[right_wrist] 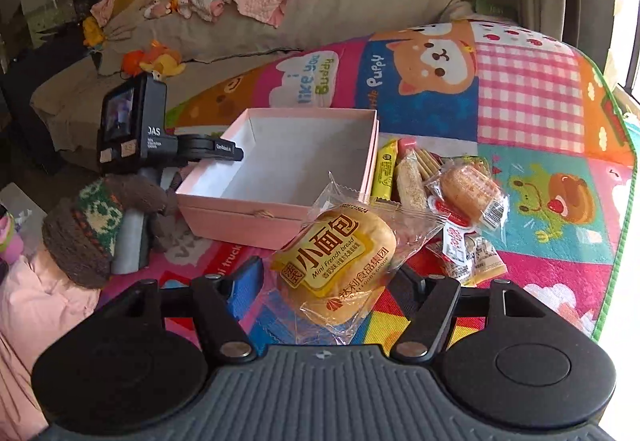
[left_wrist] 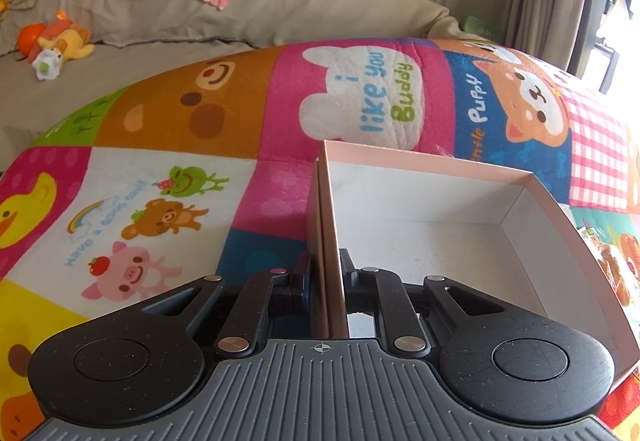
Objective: Organize objects
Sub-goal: 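Drop the wrapped round bun into the box with the right tool while the left tool holds it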
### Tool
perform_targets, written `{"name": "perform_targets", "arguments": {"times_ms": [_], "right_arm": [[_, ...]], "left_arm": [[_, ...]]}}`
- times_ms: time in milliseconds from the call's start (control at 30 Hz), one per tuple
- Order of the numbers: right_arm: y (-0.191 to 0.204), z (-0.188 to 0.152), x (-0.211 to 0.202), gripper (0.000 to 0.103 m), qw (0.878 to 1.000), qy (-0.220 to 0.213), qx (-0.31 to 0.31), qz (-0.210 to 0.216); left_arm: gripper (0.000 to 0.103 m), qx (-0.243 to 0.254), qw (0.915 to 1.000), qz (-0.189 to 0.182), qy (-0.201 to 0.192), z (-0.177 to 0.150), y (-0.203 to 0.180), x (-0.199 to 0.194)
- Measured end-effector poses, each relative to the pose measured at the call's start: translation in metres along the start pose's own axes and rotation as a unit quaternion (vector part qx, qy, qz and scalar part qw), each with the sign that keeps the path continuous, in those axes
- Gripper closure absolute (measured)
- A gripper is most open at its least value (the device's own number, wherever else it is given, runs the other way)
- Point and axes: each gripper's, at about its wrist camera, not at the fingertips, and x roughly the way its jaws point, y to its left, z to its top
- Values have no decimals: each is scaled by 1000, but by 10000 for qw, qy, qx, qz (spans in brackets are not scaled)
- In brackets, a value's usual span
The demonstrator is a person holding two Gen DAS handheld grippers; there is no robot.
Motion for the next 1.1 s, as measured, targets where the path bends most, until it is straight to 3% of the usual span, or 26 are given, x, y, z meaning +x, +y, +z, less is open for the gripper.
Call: {"name": "perform_targets", "arguments": {"times_ms": [167,333,400,433,500,600,767,933,1100], "right_arm": [[9,41,25,35,9995,-274,-89,93],[26,99,76,34,9970,-625,-202,405],[26,121,101,29,9955,-547,15,774],[24,128,112,21,9953,-456,195,830],[19,135,125,20,9943,-366,422,904],[7,128,128,20,9958,-364,485,693],[-39,102,110,19,9975,-413,573,-46],[-96,65,98,14,9908,-346,889,-959],[-128,29,102,14,9830,-85,1266,-1330]], "left_arm": [[88,32,10000,13,-13,0,0,0],[88,74,10000,9,-41,-1,-1,0],[88,121,9999,7,-53,-2,-2,0],[88,126,9999,-5,-66,-2,-2,0],[88,100,9999,-35,-57,-2,0,1],[88,98,9999,-40,-62,-2,0,1],[88,117,9999,-13,-76,-3,0,1],[88,115,9999,-6,-90,-4,-1,0],[88,127,9999,2,-106,-5,-1,0]]}}
